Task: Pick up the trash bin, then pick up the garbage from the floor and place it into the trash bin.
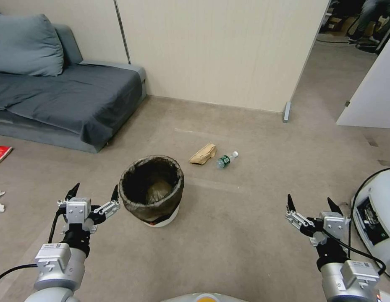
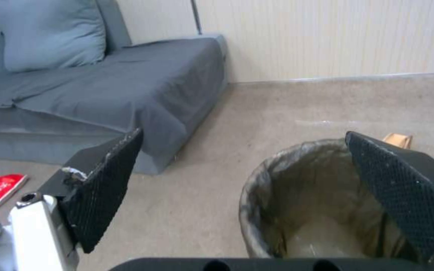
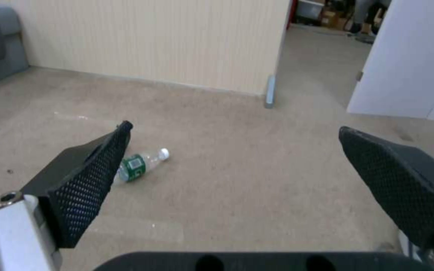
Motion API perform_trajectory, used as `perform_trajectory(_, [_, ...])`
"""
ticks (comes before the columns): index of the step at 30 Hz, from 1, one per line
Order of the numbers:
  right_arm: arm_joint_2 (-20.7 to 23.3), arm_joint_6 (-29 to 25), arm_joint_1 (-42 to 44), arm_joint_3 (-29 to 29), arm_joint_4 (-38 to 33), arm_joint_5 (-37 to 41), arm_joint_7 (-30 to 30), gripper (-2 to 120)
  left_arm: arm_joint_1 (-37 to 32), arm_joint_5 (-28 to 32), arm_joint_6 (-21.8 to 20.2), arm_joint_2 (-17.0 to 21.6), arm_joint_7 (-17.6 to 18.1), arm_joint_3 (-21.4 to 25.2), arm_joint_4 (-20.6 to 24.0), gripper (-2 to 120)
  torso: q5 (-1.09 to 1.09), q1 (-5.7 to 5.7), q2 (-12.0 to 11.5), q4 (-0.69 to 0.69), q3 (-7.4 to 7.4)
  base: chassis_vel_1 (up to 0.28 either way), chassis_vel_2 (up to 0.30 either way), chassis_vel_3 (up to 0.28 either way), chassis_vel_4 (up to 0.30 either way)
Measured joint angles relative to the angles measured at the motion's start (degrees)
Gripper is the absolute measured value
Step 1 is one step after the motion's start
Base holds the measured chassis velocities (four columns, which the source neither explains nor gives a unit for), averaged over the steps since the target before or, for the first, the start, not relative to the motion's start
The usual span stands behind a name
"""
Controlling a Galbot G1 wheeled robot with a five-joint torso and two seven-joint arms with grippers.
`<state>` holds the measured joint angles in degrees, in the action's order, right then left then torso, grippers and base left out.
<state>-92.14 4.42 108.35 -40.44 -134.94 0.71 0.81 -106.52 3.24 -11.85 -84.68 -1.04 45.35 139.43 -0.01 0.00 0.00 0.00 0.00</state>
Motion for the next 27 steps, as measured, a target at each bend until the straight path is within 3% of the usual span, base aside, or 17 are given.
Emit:
perform_trajectory(14, [0.0, -0.06, -0.33, 0.05, 0.27, -0.02, 0.05, 100, 0.33, 0.11, -0.55, -0.17, 0.08, 0.21, -0.18, 100, 0.0, 0.0, 0.0, 0.0, 0.0, -0.126, 0.129, 0.121, -0.132])
perform_trajectory(27, [0.0, -1.17, -0.12, 0.96, -0.2, -2.18, 0.16, 100, 0.82, 1.74, -4.44, 0.17, 0.06, 0.55, -0.38, 100, 0.0, 0.0, 0.0, 0.0, 0.0, -0.022, 0.023, 0.025, -0.02])
